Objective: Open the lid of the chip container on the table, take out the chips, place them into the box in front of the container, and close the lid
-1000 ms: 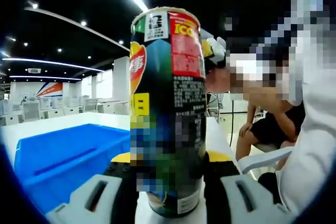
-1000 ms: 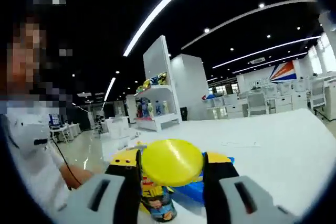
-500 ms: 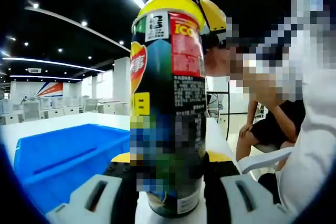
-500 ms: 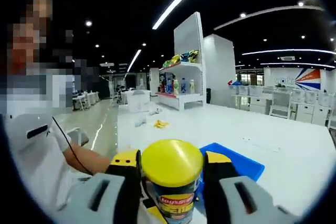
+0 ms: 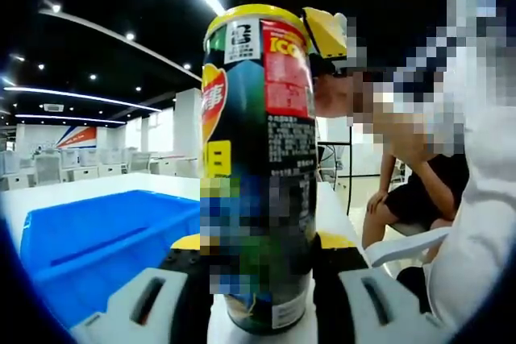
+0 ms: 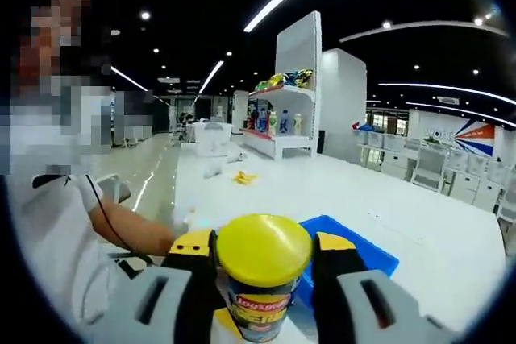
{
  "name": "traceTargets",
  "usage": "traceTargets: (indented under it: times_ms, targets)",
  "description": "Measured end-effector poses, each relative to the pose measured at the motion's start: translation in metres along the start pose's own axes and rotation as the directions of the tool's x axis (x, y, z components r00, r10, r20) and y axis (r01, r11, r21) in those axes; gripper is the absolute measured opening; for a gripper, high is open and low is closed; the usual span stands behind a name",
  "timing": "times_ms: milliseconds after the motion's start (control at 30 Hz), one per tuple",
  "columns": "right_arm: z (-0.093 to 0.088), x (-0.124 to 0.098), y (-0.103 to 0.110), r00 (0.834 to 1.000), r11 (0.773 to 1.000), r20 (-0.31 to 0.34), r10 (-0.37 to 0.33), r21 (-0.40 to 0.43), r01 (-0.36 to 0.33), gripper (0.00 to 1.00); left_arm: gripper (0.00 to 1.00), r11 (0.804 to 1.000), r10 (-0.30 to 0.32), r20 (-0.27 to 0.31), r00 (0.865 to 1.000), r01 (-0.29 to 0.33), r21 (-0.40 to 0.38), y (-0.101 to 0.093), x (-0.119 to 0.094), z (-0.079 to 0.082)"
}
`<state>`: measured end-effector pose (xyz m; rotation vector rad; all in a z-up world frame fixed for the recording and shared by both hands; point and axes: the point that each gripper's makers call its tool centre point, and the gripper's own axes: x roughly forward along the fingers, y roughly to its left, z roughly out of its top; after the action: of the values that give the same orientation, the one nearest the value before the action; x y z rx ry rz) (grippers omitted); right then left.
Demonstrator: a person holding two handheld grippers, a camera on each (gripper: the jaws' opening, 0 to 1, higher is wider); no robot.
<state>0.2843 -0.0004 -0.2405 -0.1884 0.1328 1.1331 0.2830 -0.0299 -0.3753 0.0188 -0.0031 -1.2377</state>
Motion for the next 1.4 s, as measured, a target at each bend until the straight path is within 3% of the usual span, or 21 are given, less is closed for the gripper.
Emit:
traceTargets:
  times_ms: [100, 167, 300, 467, 600, 700, 767, 867, 900, 933, 1000, 1067, 1133, 1267, 1400]
  targets:
    - [-0.006, 0.001, 0.001, 1.0, 0.999, -0.022, 0.004, -0.054, -0.005, 0.47, 0.49, 1.0, 0.002, 0.002, 1.0, -0.002, 0.001, 0.0, 0.0, 0.0]
    - [-0.011, 0.002, 0.001, 0.999, 0.999, -0.037, 0.009, -0.037, -0.01, 0.51, 0.49, 1.0, 0.004, 0.006, 1.0, -0.004, -0.004, -0.001, 0.0, -0.001]
    - [-0.007, -0.002, 0.001, 1.0, 1.0, 0.005, 0.025, 0.015, -0.025, 0.68, 0.5, 0.999, 0.002, -0.005, 1.0, -0.002, 0.042, -0.002, -0.001, -0.004]
    - [0.0, -0.015, -0.006, 0.997, 0.998, 0.071, 0.016, 0.065, -0.021, 0.67, 0.49, 0.999, -0.027, -0.013, 1.0, 0.027, 0.037, -0.002, -0.011, -0.005]
    - [0.013, -0.034, -0.022, 0.984, 0.995, 0.178, -0.02, 0.101, 0.002, 0.66, 0.57, 1.0, -0.019, 0.0, 1.0, 0.019, 0.001, 0.009, -0.03, 0.0]
    - [0.018, -0.049, -0.03, 0.973, 0.993, 0.23, -0.028, 0.114, 0.002, 0.64, 0.53, 0.998, -0.004, 0.026, 1.0, 0.005, -0.07, 0.022, -0.051, 0.015]
    - [0.02, -0.054, -0.034, 0.968, 0.991, 0.248, -0.041, 0.134, 0.008, 0.62, 0.43, 0.995, -0.024, 0.029, 0.999, 0.027, -0.101, 0.027, -0.067, 0.032]
    - [0.017, -0.057, -0.034, 0.972, 0.989, 0.232, -0.041, 0.149, 0.006, 0.48, 0.26, 0.992, -0.016, 0.138, 0.99, 0.033, -0.124, 0.036, -0.089, 0.089]
    - [0.018, -0.058, -0.034, 0.972, 0.991, 0.232, -0.043, 0.136, 0.011, 0.43, 0.2, 0.991, -0.021, 0.152, 0.988, 0.04, -0.125, 0.036, -0.091, 0.098]
    - [0.018, -0.057, -0.033, 0.973, 0.991, 0.229, -0.038, 0.131, 0.008, 0.37, 0.15, 0.994, -0.029, 0.18, 0.983, 0.048, -0.102, 0.035, -0.094, 0.119]
    - [0.019, -0.056, -0.03, 0.977, 0.992, 0.211, -0.025, 0.127, -0.002, 0.24, 0.08, 0.999, -0.011, 0.19, 0.982, 0.017, -0.03, 0.037, -0.093, 0.148]
    - [0.026, -0.054, -0.027, 0.975, 0.998, 0.223, -0.004, 0.06, -0.01, 0.22, 0.03, 0.997, -0.068, 0.191, 0.979, 0.076, -0.033, 0.025, -0.087, 0.17]
    - [0.027, -0.053, -0.025, 0.978, 1.0, 0.209, -0.005, 0.031, -0.002, 0.22, 0.03, 0.995, -0.104, 0.155, 0.982, 0.104, 0.01, 0.016, -0.076, 0.181]
    - [0.036, -0.05, -0.022, 0.978, 1.0, 0.209, 0.015, 0.021, -0.02, 0.19, 0.02, 0.991, -0.121, 0.062, 0.991, 0.117, 0.059, 0.007, -0.052, 0.186]
    - [0.037, -0.047, -0.022, 0.979, 1.0, 0.203, 0.018, -0.013, -0.016, 0.17, 0.02, 0.989, -0.099, -0.007, 0.995, 0.099, 0.107, 0.006, -0.034, 0.186]
